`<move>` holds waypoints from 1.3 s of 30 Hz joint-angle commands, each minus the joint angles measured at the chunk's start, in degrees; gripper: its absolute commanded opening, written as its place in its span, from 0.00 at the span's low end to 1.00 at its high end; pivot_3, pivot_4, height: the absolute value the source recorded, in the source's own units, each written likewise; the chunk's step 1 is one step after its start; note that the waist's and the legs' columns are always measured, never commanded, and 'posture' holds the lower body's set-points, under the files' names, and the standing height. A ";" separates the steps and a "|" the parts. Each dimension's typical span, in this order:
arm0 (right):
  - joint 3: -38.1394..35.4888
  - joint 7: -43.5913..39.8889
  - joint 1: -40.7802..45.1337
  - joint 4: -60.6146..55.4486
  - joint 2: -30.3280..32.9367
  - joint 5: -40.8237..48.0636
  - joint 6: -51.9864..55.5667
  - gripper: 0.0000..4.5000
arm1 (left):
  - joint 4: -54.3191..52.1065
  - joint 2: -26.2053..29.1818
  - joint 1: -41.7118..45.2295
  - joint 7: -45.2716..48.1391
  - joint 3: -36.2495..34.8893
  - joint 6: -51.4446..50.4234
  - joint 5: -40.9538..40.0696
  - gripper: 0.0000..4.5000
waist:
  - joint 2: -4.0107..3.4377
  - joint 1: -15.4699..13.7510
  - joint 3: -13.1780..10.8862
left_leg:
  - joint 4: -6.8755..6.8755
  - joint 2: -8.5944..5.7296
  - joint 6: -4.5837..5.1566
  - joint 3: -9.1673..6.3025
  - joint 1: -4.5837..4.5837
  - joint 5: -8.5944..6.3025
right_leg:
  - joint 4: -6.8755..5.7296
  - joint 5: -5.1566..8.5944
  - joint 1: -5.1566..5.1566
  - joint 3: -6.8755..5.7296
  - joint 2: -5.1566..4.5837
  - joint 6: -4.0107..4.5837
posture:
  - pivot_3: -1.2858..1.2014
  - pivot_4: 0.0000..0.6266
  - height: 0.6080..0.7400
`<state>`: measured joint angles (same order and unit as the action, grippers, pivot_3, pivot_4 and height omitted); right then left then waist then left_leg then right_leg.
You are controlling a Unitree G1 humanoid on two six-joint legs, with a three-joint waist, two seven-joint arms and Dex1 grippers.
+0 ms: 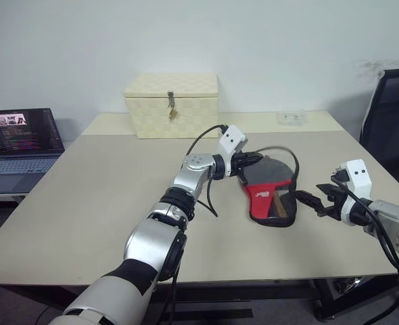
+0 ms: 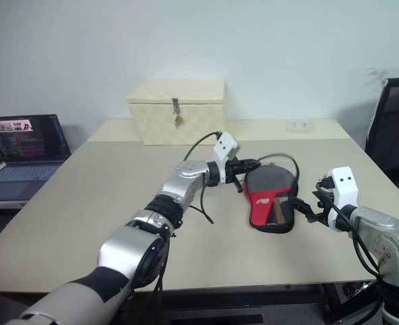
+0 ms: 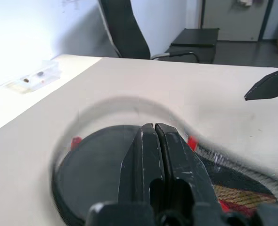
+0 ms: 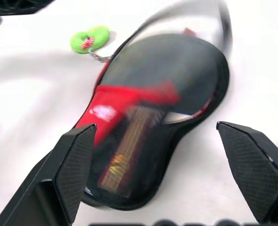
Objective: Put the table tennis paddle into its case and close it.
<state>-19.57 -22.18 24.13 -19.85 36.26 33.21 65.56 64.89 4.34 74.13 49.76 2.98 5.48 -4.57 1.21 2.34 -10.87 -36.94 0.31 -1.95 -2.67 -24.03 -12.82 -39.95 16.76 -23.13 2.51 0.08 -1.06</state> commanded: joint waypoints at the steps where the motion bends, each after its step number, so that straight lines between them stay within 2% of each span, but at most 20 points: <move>1: -1.74 1.05 2.30 1.50 -0.18 0.17 -0.74 1.00 | -2.68 2.18 -0.98 1.42 -1.75 0.54 -0.91 0.02 | 0.00 0.04 0.00 | 0.00 -0.01 0.00 0.01 0.00 0.00 | 0.00 0.00 0.00 0.01 -0.01 0.00 | 0.52 0.24 1.00; 8: 2.18 0.56 6.25 11.49 -1.36 -2.23 -4.21 1.00 | -16.08 8.83 -11.08 6.19 -3.54 -5.21 -4.00 0.02 | -0.02 0.43 0.01 | 0.02 0.27 -0.01 0.01 0.06 0.01 | -0.05 -0.01 0.00 0.03 0.03 0.02 | 0.52 0.24 1.00; 14: 10.23 -0.96 11.69 26.29 -2.13 -9.40 -12.14 1.00 | -41.85 16.34 -26.47 8.13 -5.43 -18.87 -9.92 0.02 | -0.05 0.77 0.03 | 0.01 0.36 -0.01 -0.04 0.07 0.01 | -0.05 -0.01 -0.01 0.09 -0.06 0.02 | 0.52 0.24 1.00; 19: 13.79 -4.11 15.76 36.88 -3.06 -12.91 -16.99 1.00 | -56.17 19.59 -33.99 6.52 -6.31 -26.91 -13.97 0.02 | -0.05 0.25 0.03 | -0.05 0.36 -0.02 -0.09 0.05 0.02 | -0.07 -0.01 -0.01 0.05 -0.09 0.03 | 0.52 0.24 1.00; 23: 15.64 -5.94 18.35 43.42 -4.02 -15.32 -20.29 1.00 | -61.09 21.20 -36.46 5.03 -6.92 -30.03 -15.48 0.02 | -0.05 -0.09 0.03 | -0.05 0.34 -0.02 -0.06 0.07 0.02 | -0.06 -0.01 0.02 0.04 -0.12 0.02 | 0.52 0.24 1.00; 30: 16.57 -6.80 22.02 54.23 -5.57 -18.58 -22.91 1.00 | -63.66 22.18 -36.99 3.30 -6.28 -31.14 -16.00 0.02 | -0.04 0.03 0.05 | -0.05 0.37 -0.02 0.05 0.14 0.02 | -0.07 -0.02 0.06 0.06 -0.11 0.03 | 0.52 0.24 1.00; 39: 17.39 -11.79 19.37 50.83 -3.78 -17.79 -16.67 1.00 | -65.66 23.04 -37.29 2.74 -6.26 -32.18 -17.04 0.02 | -0.04 -0.09 0.06 | -0.05 0.37 -0.02 -0.02 0.21 0.02 | -0.05 -0.02 0.17 0.00 -0.10 0.03 | 0.52 0.24 1.00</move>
<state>-3.18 -32.82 45.17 31.48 32.51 15.73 46.36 2.01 26.75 36.56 52.87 -2.70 -27.02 -20.31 1.17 2.25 -10.81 -36.99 0.68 -1.97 -2.69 -23.82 -12.80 -39.99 16.74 -22.96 2.52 -0.02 -1.03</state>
